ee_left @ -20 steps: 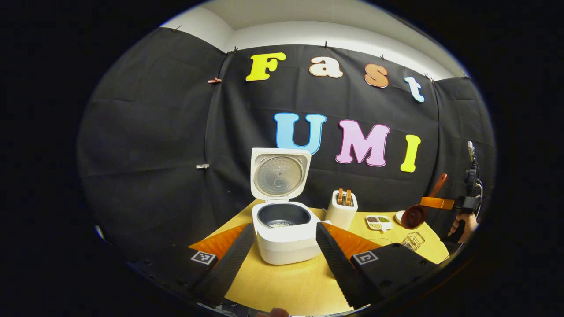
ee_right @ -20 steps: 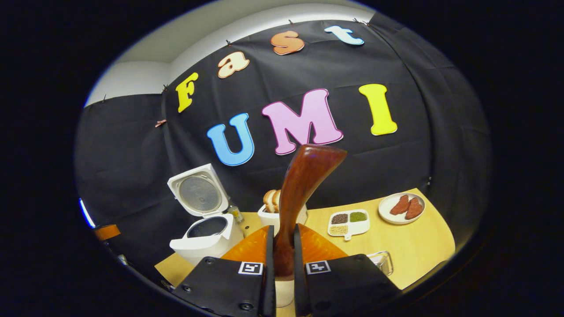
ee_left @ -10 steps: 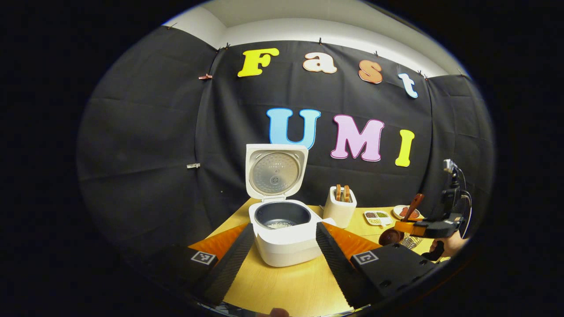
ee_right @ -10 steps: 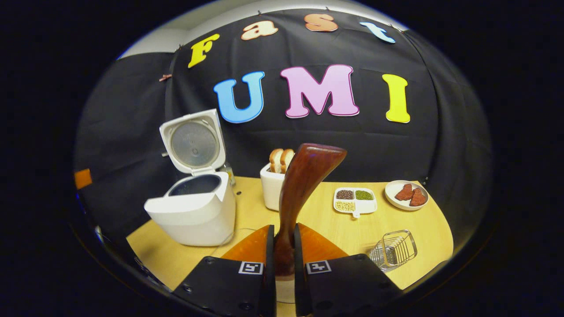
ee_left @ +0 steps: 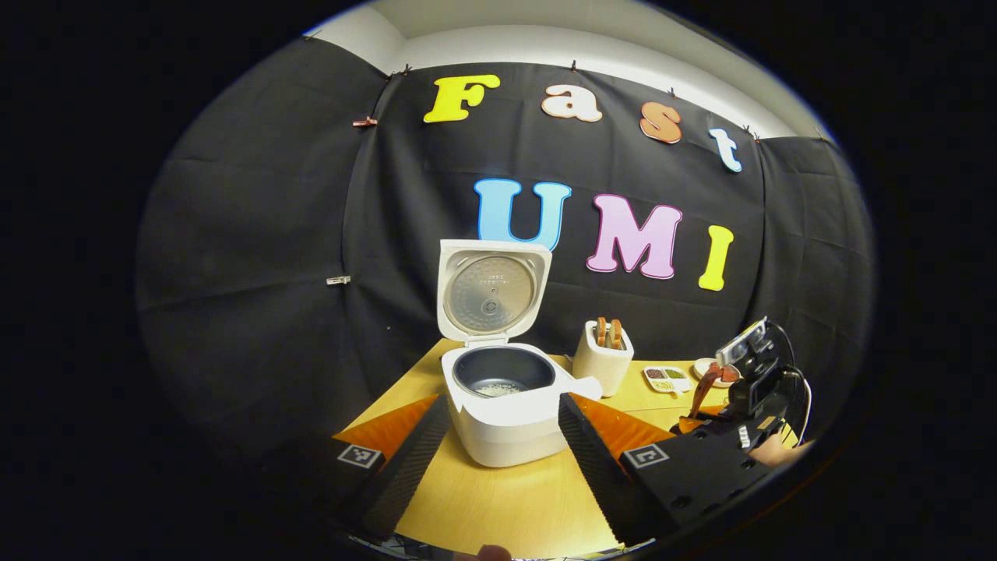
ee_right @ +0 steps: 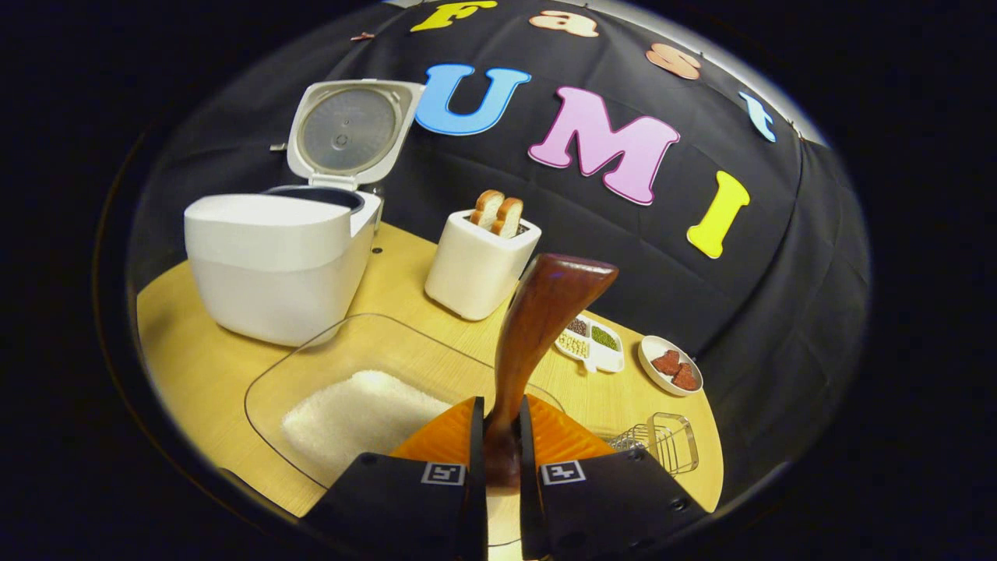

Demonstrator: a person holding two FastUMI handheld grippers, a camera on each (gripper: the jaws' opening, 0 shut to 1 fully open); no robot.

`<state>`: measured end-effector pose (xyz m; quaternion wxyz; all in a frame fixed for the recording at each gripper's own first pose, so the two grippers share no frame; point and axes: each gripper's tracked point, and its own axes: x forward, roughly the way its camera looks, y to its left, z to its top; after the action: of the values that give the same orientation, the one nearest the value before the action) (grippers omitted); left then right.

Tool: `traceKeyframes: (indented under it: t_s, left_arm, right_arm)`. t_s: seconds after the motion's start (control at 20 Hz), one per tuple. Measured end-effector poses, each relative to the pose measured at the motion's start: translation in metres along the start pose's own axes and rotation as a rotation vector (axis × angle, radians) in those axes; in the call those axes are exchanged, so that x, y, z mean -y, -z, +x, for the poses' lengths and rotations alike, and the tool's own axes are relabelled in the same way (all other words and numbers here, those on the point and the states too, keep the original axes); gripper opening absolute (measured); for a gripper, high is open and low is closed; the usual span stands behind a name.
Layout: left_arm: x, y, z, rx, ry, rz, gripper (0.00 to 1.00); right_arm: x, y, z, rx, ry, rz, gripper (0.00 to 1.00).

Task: Close the left gripper, press the button to open the rice cooker; take a wooden spoon from the chopstick holder with the right hand, scoop a spoonful of rice and pour it into the rice cooker, then put the wooden spoon back into the chopstick holder.

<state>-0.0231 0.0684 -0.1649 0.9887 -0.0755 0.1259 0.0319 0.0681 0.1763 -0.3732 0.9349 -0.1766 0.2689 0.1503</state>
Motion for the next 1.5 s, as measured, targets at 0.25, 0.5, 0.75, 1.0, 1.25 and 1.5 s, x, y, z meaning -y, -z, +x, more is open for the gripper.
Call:
traceKeyframes:
  t_s: [0.25,0.5,0.75,1.0,1.25,1.5]
  left_arm:
    - [-0.007,0.003,-0.009,-0.006,-0.010,-0.012,0.97]
    - [-0.007,0.006,-0.012,-0.006,-0.011,-0.013,0.97]
    - [-0.007,0.004,-0.019,0.002,-0.011,-0.017,0.97]
    - [-0.006,0.002,-0.024,0.007,-0.013,-0.006,0.97]
    - [0.001,-0.002,-0.024,0.009,-0.004,-0.003,0.97]
    - [0.009,-0.007,-0.019,0.018,0.021,-0.001,0.97]
  right_arm:
    - [-0.046,-0.004,0.001,-0.026,-0.065,0.148,0.21]
    - [-0.066,-0.011,-0.001,-0.052,-0.111,0.294,0.21]
    - [-0.056,-0.009,0.001,-0.083,-0.145,0.512,0.21]
    - [-0.040,-0.003,0.004,-0.106,-0.167,0.757,0.21]
    - [-0.021,0.002,-0.002,-0.095,-0.181,0.924,0.21]
    - [0.006,0.000,-0.010,-0.062,-0.185,1.084,0.16]
